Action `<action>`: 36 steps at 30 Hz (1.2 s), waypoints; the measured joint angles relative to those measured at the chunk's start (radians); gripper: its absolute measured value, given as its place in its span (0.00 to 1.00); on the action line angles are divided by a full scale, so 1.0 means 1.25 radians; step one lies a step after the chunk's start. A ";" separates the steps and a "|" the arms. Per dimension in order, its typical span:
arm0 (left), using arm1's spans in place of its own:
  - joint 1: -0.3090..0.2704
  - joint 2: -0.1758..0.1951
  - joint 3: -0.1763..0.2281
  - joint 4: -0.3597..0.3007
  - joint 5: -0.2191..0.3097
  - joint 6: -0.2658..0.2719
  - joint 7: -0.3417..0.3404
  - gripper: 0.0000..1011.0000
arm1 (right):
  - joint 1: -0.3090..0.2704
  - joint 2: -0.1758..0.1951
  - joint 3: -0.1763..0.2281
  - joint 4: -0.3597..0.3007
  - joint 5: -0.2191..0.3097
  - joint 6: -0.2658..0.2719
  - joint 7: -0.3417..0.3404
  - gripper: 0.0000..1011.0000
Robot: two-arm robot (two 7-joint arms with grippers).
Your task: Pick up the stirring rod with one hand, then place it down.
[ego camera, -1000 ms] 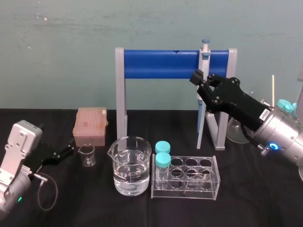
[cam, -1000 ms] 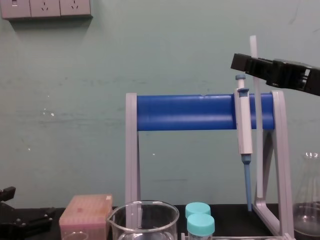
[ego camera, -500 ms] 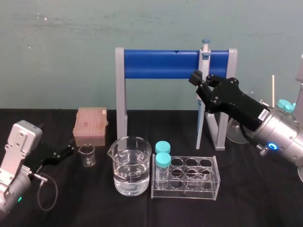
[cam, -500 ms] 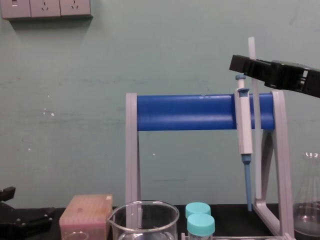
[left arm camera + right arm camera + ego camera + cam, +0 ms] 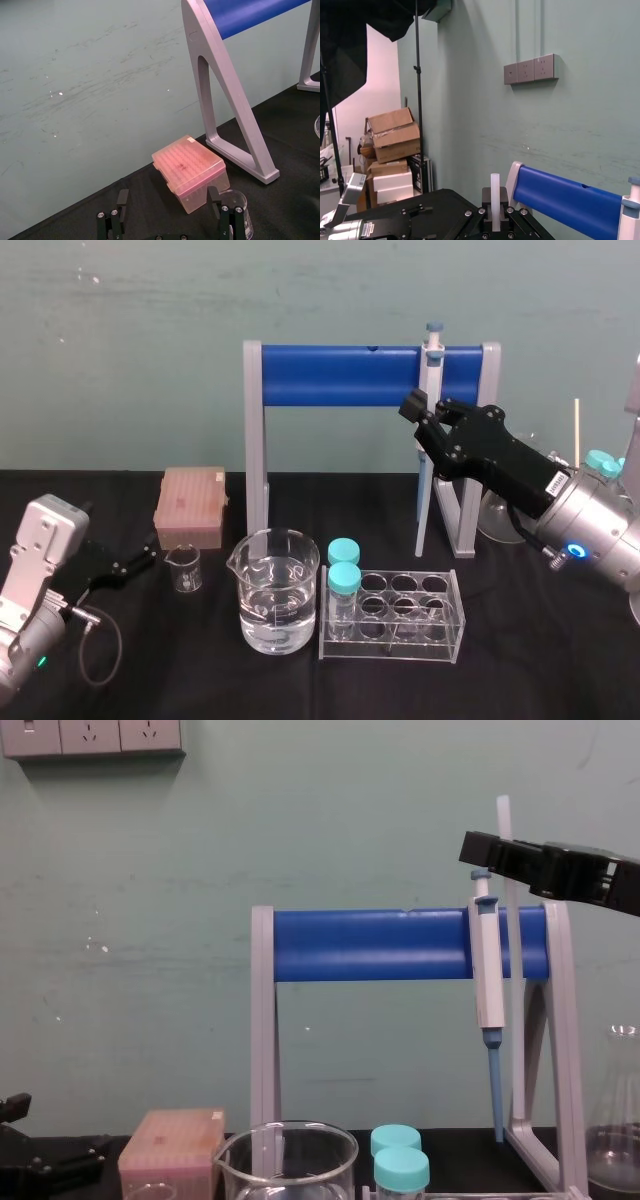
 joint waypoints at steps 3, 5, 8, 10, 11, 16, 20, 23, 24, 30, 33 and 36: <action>0.000 0.000 0.000 0.000 0.000 0.000 0.000 0.99 | 0.000 0.000 0.000 0.000 0.000 0.000 0.000 0.07; 0.000 0.000 0.000 0.000 0.000 0.000 0.000 0.99 | 0.000 0.000 0.000 0.000 0.000 0.000 -0.001 0.07; 0.000 0.000 0.000 0.000 0.000 0.000 0.000 0.99 | 0.000 0.000 0.001 0.000 0.000 0.000 -0.001 0.07; 0.000 0.000 0.000 0.000 0.000 0.000 0.000 0.99 | 0.000 0.000 0.001 0.000 0.000 0.000 0.000 0.07; 0.000 0.000 0.000 0.000 0.000 0.000 0.000 0.99 | 0.000 0.000 0.001 0.000 0.000 0.000 0.000 0.07; 0.000 0.000 0.000 0.000 0.000 0.000 0.000 0.99 | 0.002 -0.001 0.000 0.002 0.001 0.000 0.000 0.07; 0.000 0.000 0.000 0.000 0.000 0.000 0.000 0.99 | 0.004 -0.002 -0.001 0.004 0.001 0.000 0.000 0.07; 0.000 0.000 0.000 0.000 0.000 0.000 0.000 0.99 | 0.004 -0.003 -0.001 0.005 0.001 0.000 0.000 0.07; 0.000 0.000 0.000 0.000 0.000 0.000 0.000 0.99 | 0.005 -0.003 -0.001 0.006 0.001 0.000 0.000 0.07; 0.000 0.000 0.000 0.000 0.000 0.000 0.000 0.99 | 0.006 -0.004 -0.002 0.009 0.001 0.000 0.002 0.07; 0.000 0.000 0.000 0.000 0.000 0.000 0.000 0.99 | 0.007 -0.005 -0.003 0.011 0.002 0.000 0.002 0.07; 0.000 0.000 0.000 0.000 0.000 0.000 0.000 0.99 | 0.008 -0.006 -0.004 0.012 0.002 -0.001 0.003 0.07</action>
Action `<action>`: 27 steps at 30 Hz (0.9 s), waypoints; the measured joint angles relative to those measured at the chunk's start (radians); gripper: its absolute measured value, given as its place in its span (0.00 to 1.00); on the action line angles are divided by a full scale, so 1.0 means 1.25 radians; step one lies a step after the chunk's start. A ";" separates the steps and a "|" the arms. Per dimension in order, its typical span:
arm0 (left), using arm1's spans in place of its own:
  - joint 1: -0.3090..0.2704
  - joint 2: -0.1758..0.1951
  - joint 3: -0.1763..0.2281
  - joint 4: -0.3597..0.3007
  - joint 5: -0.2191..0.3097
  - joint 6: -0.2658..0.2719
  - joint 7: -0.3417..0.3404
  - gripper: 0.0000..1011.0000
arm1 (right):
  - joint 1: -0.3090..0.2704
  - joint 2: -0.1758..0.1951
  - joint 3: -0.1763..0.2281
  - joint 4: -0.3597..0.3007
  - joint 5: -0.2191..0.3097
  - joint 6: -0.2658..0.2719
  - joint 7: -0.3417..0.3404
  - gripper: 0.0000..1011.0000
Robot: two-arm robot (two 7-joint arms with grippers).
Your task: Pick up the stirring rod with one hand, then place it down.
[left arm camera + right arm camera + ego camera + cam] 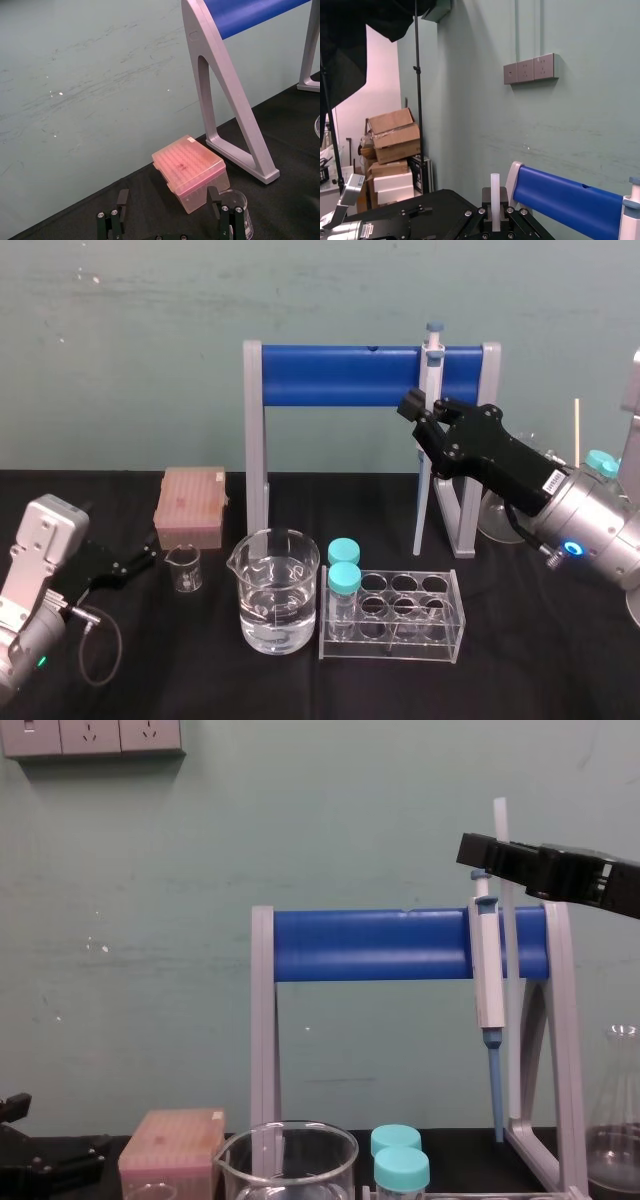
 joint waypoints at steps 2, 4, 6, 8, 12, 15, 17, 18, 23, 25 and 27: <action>0.000 0.000 0.000 0.000 0.000 0.000 0.000 0.99 | 0.000 0.000 0.000 0.000 0.000 0.000 0.000 0.07; 0.000 0.000 0.000 0.000 0.000 0.000 0.000 0.99 | 0.000 0.000 -0.001 0.000 0.000 0.000 0.000 0.07; 0.000 0.000 0.000 0.000 0.000 0.000 0.000 0.99 | 0.000 0.000 -0.001 0.001 0.000 0.000 0.000 0.07; 0.000 0.000 0.000 0.000 0.000 0.000 0.000 0.99 | 0.000 -0.001 -0.002 0.004 0.000 0.000 0.002 0.07; 0.000 0.000 0.000 0.000 0.000 0.000 0.000 0.99 | -0.005 -0.001 -0.009 0.014 0.002 0.000 0.011 0.07; 0.000 0.000 0.000 0.000 0.000 0.000 0.000 0.99 | -0.012 0.000 -0.020 0.024 0.001 -0.003 0.023 0.07; 0.000 0.000 0.000 0.000 0.000 0.000 0.000 0.99 | -0.017 0.001 -0.026 0.030 -0.002 -0.007 0.029 0.07; 0.000 0.000 0.000 0.000 0.000 0.000 0.000 0.99 | -0.022 0.001 -0.031 0.037 -0.007 -0.012 0.033 0.07; 0.000 0.000 0.000 0.000 0.000 0.000 0.000 0.99 | -0.033 -0.001 -0.039 0.056 -0.032 -0.038 0.036 0.07; 0.000 0.000 0.000 0.000 0.000 0.000 0.000 0.99 | -0.037 -0.004 -0.040 0.066 -0.043 -0.051 0.035 0.07; 0.000 0.000 0.000 0.000 0.000 0.000 0.000 0.99 | -0.039 -0.008 -0.040 0.074 -0.049 -0.061 0.035 0.07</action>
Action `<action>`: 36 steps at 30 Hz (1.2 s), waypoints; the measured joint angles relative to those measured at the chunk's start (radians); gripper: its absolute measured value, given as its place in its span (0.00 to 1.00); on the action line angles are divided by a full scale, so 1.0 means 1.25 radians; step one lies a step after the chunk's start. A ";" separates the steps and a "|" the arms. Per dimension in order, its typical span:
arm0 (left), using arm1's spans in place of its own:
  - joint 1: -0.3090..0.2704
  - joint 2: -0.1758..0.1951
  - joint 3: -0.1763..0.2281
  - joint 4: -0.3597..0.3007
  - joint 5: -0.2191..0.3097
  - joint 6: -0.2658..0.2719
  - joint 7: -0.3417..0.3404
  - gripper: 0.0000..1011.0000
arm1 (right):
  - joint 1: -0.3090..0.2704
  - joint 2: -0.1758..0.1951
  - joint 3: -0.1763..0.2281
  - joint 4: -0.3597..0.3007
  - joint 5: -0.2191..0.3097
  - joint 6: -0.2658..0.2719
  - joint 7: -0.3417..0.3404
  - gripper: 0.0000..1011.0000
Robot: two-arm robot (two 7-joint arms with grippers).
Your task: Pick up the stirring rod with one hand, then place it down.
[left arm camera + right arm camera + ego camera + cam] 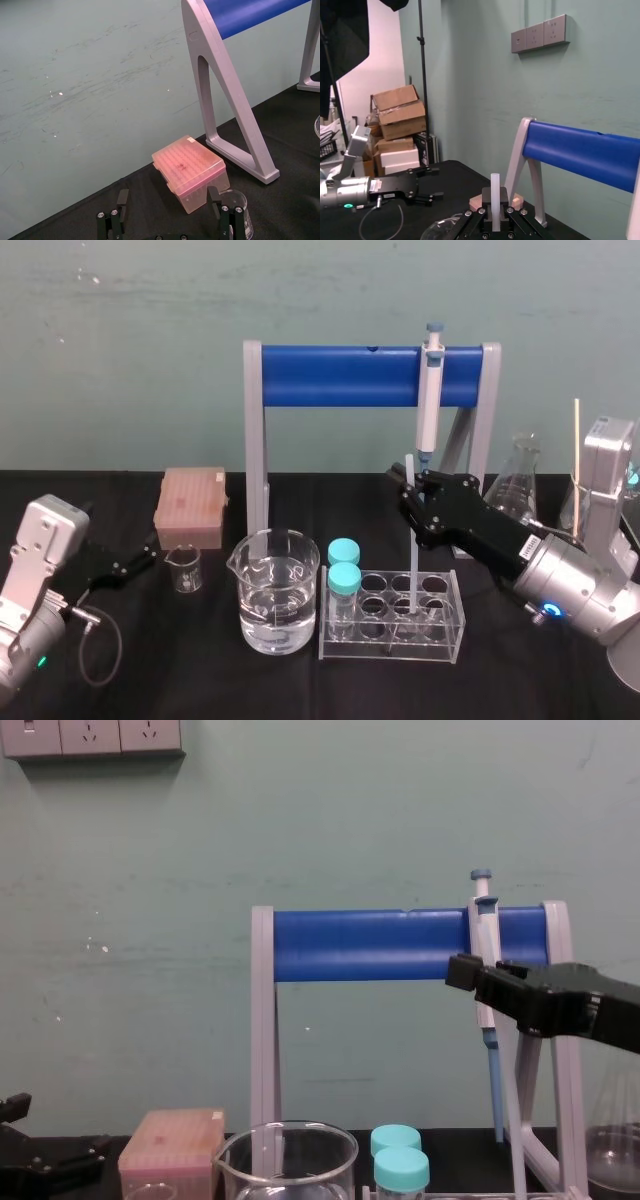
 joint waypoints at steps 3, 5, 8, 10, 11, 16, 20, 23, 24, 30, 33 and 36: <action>0.000 0.000 0.000 0.000 0.000 0.000 0.000 0.99 | -0.002 -0.014 0.005 0.023 -0.004 -0.023 0.005 0.07; 0.000 0.000 0.000 0.000 0.000 0.000 0.000 0.99 | -0.001 -0.021 0.007 0.031 -0.004 -0.030 0.009 0.07; 0.000 0.000 0.000 0.000 0.000 0.000 0.000 0.99 | 0.003 -0.032 0.008 0.046 -0.006 -0.044 0.016 0.07; 0.000 0.000 0.000 0.000 0.000 0.000 0.000 0.99 | 0.005 -0.039 0.008 0.058 -0.011 -0.050 0.022 0.07; 0.000 0.000 0.000 0.000 0.000 0.000 0.000 0.99 | 0.006 -0.040 0.008 0.060 -0.012 -0.052 0.023 0.07; 0.000 0.000 0.000 0.000 0.000 0.000 0.000 0.99 | 0.009 -0.049 0.003 0.086 -0.024 -0.061 0.034 0.07; 0.000 0.000 0.000 0.000 0.000 0.000 0.000 0.99 | 0.012 -0.061 -0.002 0.114 -0.032 -0.067 0.040 0.07; 0.000 0.000 0.000 0.000 0.000 0.000 0.000 0.99 | 0.014 -0.070 -0.004 0.132 -0.039 -0.070 0.040 0.07; 0.000 0.000 0.000 0.000 0.000 0.000 0.000 0.99 | 0.015 -0.072 -0.005 0.137 -0.041 -0.070 0.040 0.07; 0.000 0.000 0.000 0.000 0.000 0.000 0.000 0.99 | 0.019 -0.086 -0.008 0.168 -0.055 -0.069 0.037 0.07; 0.000 0.000 0.000 0.000 0.000 0.000 0.000 0.99 | 0.021 -0.092 -0.008 0.178 -0.060 -0.064 0.032 0.07; 0.000 0.000 0.000 0.000 0.000 0.000 0.000 0.99 | 0.021 -0.096 -0.009 0.184 -0.063 -0.059 0.029 0.07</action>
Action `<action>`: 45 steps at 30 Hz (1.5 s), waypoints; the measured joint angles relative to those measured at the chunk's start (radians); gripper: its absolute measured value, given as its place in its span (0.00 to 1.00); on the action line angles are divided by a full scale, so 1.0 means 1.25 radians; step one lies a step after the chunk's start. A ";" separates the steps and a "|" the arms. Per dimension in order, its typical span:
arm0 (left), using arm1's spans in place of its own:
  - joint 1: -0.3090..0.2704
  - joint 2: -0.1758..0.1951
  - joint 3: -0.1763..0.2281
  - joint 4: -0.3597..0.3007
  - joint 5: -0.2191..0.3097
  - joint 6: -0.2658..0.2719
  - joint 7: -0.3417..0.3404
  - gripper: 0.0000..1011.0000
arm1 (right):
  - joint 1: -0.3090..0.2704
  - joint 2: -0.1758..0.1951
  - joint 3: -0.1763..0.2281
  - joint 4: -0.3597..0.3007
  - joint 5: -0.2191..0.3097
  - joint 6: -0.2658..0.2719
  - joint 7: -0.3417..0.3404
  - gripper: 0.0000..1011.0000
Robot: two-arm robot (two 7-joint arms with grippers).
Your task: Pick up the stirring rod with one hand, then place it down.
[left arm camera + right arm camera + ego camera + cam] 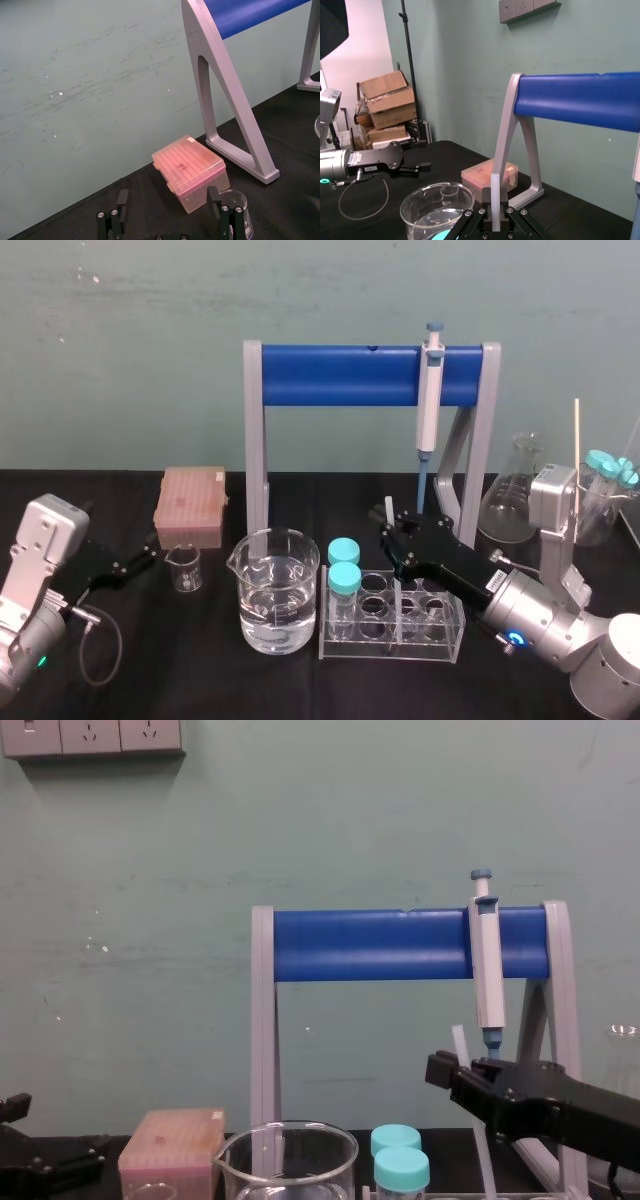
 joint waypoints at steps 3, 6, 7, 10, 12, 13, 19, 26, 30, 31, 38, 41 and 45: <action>0.000 0.000 0.000 0.000 0.000 0.000 0.000 0.99 | 0.000 -0.003 -0.001 0.003 -0.004 0.005 -0.003 0.07; 0.000 0.000 0.000 0.000 0.000 0.000 0.000 0.99 | -0.001 -0.005 -0.001 0.003 -0.008 0.009 -0.007 0.07; 0.000 0.000 0.000 0.000 0.000 0.000 0.000 0.99 | -0.002 -0.005 -0.001 0.003 -0.009 0.010 -0.009 0.07; 0.000 0.000 0.000 0.000 0.000 0.000 0.000 0.99 | -0.003 -0.006 0.000 0.002 -0.010 0.011 -0.011 0.07; 0.000 0.000 0.000 0.000 0.000 0.000 0.000 0.99 | -0.003 -0.006 0.000 0.002 -0.010 0.012 -0.011 0.07; 0.000 0.000 0.000 0.000 0.000 0.000 0.000 0.99 | -0.003 -0.006 0.000 0.002 -0.010 0.012 -0.011 0.07; 0.000 0.000 0.000 0.000 0.000 0.000 0.000 0.99 | -0.003 -0.006 -0.001 0.002 -0.009 0.012 -0.011 0.07; 0.000 0.000 0.000 0.000 0.000 0.000 0.000 0.99 | -0.003 -0.005 -0.001 0.002 -0.009 0.012 -0.010 0.20; 0.000 0.000 0.000 0.000 0.000 0.000 0.000 0.99 | -0.003 -0.005 -0.001 0.002 -0.009 0.012 -0.010 0.31; 0.000 0.000 0.000 0.000 0.000 0.000 0.000 0.99 | -0.003 -0.005 -0.001 0.002 -0.009 0.012 -0.010 0.35; 0.000 0.000 0.000 0.000 0.000 0.000 0.000 0.99 | -0.003 -0.005 -0.001 0.002 -0.009 0.012 -0.009 0.58; 0.000 0.000 0.000 0.000 0.000 0.000 0.000 0.99 | -0.003 -0.005 -0.001 0.002 -0.008 0.012 -0.009 0.70; 0.000 0.000 0.000 0.000 0.000 0.000 0.000 0.99 | -0.003 -0.004 0.000 0.002 -0.008 0.014 -0.009 0.80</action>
